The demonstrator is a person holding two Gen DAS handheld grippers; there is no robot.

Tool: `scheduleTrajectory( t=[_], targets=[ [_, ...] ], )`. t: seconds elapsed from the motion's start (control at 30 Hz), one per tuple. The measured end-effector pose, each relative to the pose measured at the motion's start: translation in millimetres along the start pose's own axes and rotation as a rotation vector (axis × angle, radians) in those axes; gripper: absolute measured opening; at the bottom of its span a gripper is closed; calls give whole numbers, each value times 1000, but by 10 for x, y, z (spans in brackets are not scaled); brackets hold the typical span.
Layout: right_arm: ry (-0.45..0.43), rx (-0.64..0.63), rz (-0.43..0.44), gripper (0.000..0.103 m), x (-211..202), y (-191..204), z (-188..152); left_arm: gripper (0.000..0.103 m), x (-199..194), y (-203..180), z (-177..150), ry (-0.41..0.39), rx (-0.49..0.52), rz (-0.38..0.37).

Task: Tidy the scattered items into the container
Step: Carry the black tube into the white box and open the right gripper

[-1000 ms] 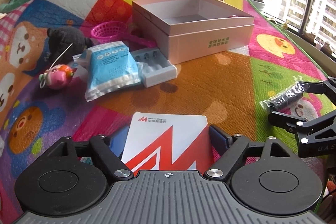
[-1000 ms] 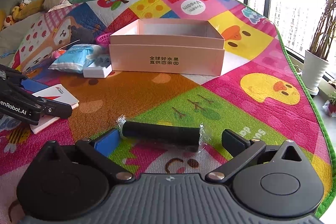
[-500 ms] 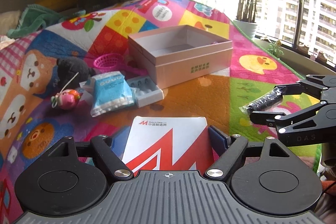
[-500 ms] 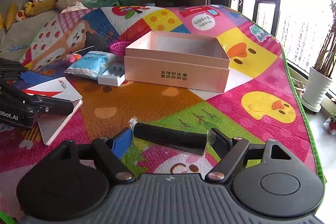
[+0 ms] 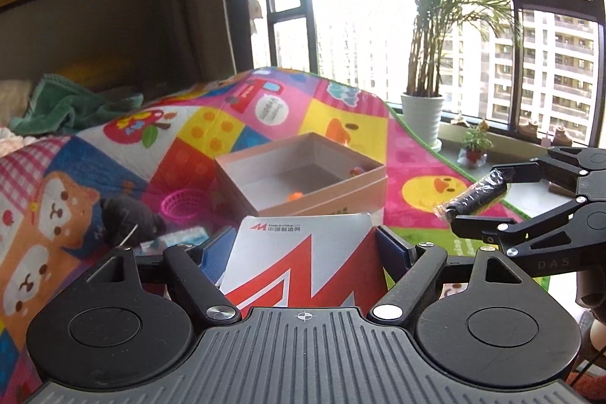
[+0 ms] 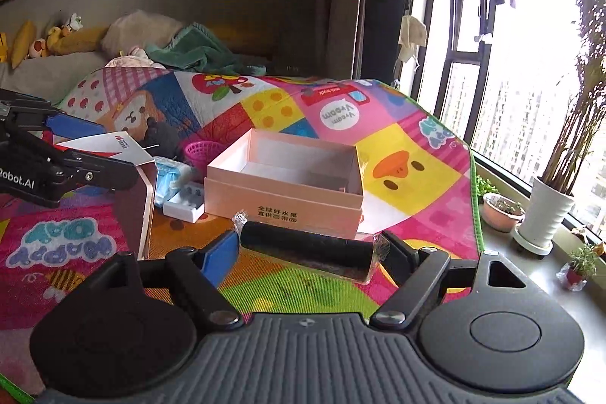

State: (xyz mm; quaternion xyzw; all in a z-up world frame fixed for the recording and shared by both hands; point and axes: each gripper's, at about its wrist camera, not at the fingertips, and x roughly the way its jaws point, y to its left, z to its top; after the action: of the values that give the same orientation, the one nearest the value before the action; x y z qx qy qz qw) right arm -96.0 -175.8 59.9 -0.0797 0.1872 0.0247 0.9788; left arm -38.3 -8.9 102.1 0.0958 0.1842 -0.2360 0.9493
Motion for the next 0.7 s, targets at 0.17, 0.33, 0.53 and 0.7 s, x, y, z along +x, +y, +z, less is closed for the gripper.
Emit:
scheduleTrajectory(
  t=[0.17, 0.33, 0.53, 0.7],
  targets=[
    [-36, -23, -25, 81, 54, -131, 134, 84, 194, 38, 319, -57, 16, 1],
    [-58, -1, -45, 81, 282, -343, 287, 85, 665, 166, 631, -70, 12, -2],
    [-44, 0, -45, 81, 716, -526, 434, 85, 1513, 376, 861, -42, -33, -39],
    [-26, 10, -30, 81, 1071, -587, 570, 95, 2167, 595, 856, 61, -113, -72]
  ],
)
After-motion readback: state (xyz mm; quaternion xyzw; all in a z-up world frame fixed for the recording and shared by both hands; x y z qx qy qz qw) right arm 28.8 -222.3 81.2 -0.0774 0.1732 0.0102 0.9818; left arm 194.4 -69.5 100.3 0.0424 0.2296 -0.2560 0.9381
